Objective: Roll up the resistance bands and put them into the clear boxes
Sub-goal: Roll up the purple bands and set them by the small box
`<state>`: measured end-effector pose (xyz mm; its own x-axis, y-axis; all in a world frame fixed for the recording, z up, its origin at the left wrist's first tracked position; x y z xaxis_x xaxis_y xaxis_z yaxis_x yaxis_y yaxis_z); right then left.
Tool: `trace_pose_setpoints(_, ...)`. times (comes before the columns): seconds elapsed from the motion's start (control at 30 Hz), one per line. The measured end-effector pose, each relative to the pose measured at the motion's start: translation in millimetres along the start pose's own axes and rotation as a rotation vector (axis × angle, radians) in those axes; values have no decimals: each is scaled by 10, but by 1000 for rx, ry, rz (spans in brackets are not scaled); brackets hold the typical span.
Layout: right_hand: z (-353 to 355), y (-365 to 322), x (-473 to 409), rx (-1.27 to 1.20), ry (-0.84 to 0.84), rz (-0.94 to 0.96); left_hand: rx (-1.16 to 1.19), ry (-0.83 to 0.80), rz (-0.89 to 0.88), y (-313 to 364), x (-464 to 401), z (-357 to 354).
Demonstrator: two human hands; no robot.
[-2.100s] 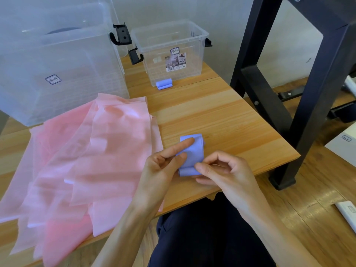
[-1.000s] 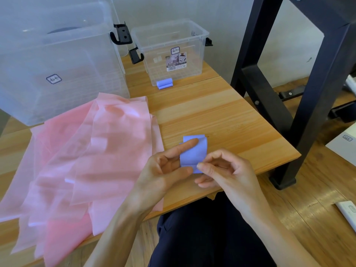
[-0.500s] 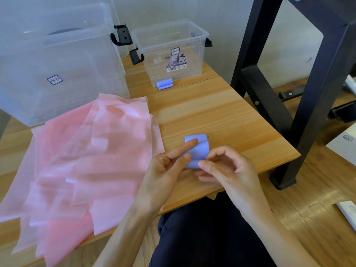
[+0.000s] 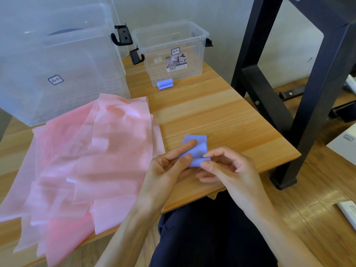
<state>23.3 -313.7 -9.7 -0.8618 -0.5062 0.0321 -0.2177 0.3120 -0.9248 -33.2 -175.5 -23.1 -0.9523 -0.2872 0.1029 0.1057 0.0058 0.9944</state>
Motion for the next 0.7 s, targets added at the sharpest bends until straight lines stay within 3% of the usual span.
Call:
trace_pose_setpoints(0.27,-10,53,-26,21,-52,-75,-54,81,-4,-42,-47,75)
trace_pose_setpoints(0.7,1,55,19,41,-13,-172,-51,37,-36,3,-4,53)
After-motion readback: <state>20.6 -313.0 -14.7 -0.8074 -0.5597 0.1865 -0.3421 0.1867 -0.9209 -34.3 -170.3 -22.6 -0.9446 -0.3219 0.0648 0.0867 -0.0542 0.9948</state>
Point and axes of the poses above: each hand's wrist, its own x-axis away from the middle knuckle, its own z-axis out of the back of the hand, y = z × x, the point moved 6 cm from there along -x, towards the middle knuckle, and after that the axes turned 13 degrees about -x, right-handed, at the moved point
